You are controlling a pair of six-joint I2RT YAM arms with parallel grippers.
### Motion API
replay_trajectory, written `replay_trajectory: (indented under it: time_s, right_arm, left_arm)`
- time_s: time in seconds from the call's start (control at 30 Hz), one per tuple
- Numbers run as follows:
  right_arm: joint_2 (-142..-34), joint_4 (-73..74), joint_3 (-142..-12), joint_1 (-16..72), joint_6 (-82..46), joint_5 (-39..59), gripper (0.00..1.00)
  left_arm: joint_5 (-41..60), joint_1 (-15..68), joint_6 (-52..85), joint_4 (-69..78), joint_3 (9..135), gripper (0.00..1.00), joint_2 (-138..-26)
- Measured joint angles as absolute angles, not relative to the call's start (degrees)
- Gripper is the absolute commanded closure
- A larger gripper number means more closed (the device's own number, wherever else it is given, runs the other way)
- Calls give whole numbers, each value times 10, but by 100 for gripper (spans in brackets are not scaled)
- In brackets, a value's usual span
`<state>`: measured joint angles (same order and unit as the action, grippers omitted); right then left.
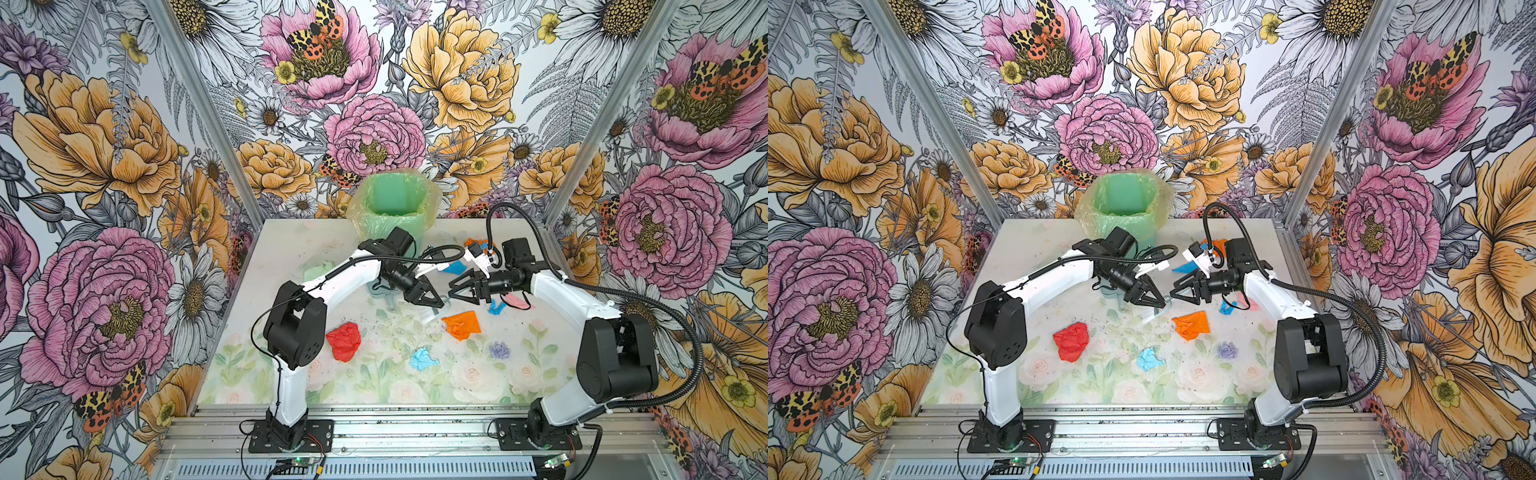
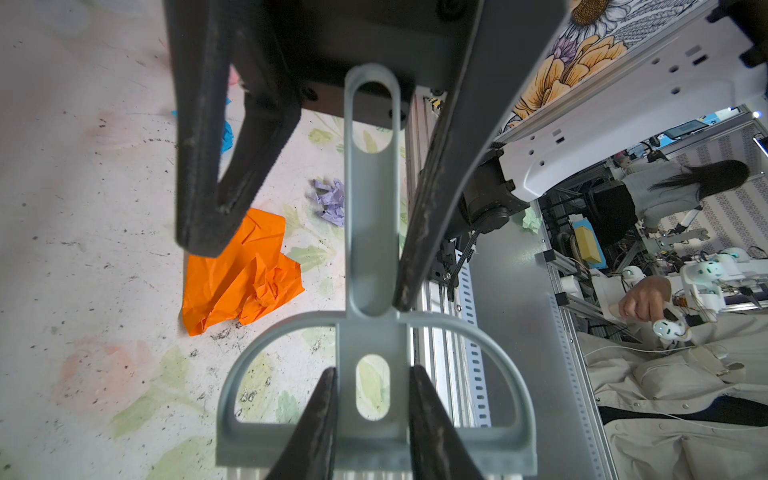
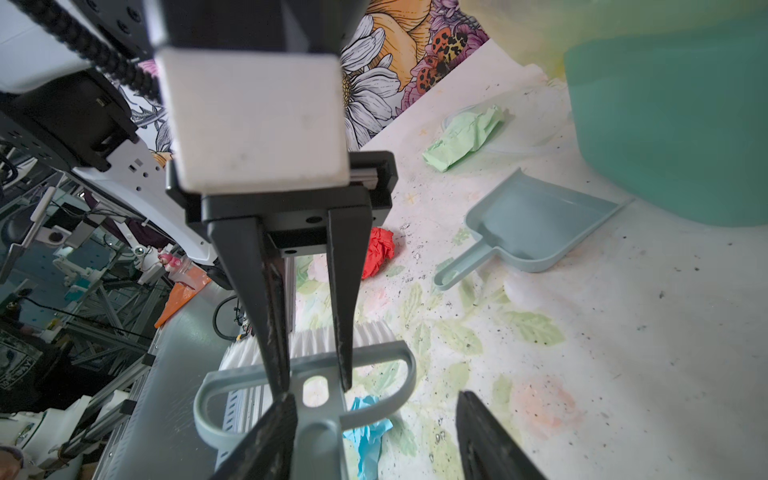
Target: Sweep away the paper scraps from the table
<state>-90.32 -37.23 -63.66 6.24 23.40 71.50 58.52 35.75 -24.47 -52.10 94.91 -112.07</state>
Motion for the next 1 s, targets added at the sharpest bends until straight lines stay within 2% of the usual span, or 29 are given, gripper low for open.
replay_trajectory:
  time_s: [1.0]
  right_arm:
    - [-889, -373, -627, 64, 230, 732, 50]
  left_arm:
    - [599, 338, -251, -521, 939, 100, -1121]
